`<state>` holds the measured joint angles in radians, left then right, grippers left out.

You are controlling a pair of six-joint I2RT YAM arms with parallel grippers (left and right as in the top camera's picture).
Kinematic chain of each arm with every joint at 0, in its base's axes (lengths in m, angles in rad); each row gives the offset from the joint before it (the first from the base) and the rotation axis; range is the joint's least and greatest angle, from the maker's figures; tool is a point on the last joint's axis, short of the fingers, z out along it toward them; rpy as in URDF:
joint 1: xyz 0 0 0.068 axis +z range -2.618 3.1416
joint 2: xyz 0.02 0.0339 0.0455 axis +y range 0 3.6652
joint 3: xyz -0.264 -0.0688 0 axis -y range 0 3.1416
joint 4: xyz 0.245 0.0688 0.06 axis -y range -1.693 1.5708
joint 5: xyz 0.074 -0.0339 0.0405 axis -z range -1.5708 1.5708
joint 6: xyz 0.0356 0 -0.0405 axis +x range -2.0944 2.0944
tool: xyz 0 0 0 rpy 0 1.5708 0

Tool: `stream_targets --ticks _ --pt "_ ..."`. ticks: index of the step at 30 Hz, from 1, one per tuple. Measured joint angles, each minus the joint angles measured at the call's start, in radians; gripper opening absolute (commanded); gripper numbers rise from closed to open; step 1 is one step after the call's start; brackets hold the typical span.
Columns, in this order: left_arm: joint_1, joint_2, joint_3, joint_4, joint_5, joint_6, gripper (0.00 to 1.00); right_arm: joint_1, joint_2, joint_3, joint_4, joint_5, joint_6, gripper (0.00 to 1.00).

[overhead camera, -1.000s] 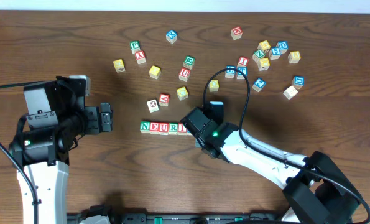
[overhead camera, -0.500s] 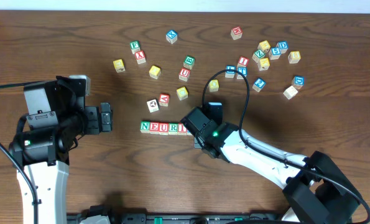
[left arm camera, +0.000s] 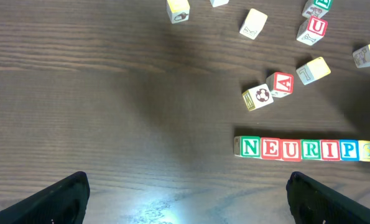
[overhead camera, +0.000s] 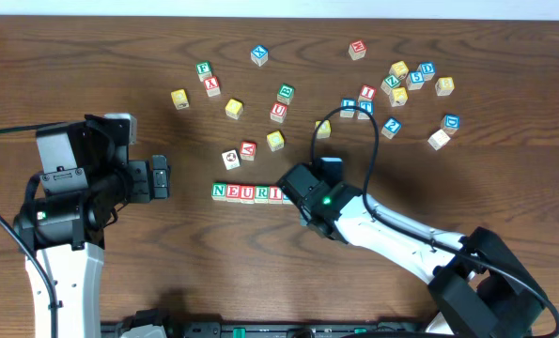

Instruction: Spell out NEURIPS

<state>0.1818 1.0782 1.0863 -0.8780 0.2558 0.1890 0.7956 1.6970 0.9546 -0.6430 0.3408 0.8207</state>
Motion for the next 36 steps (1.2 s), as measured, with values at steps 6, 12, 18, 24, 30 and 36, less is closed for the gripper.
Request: stream_targets --ticks 6,12,18,24,30,36 --pt "0.000 0.000 0.000 -0.001 0.000 0.000 0.99 -0.093 0.000 0.000 -0.133 0.026 0.035 0.10" --pt "0.000 0.000 0.000 0.000 0.000 0.000 0.99 -0.191 -0.015 0.000 -0.193 0.022 0.037 0.12" --pt "0.000 0.000 0.000 0.000 0.000 0.000 0.99 -0.256 -0.156 0.025 -0.205 -0.022 -0.048 0.25" --pt "0.000 0.000 0.000 0.000 0.000 0.000 0.99 -0.261 -0.392 0.072 -0.217 -0.043 -0.162 0.57" --pt "0.000 0.000 0.000 0.000 0.000 0.000 0.99 -0.262 -0.540 0.073 -0.247 -0.088 -0.261 0.93" --pt "0.000 0.000 0.000 0.000 0.000 0.000 0.99 -0.261 -0.609 0.073 -0.282 -0.109 -0.307 0.99"
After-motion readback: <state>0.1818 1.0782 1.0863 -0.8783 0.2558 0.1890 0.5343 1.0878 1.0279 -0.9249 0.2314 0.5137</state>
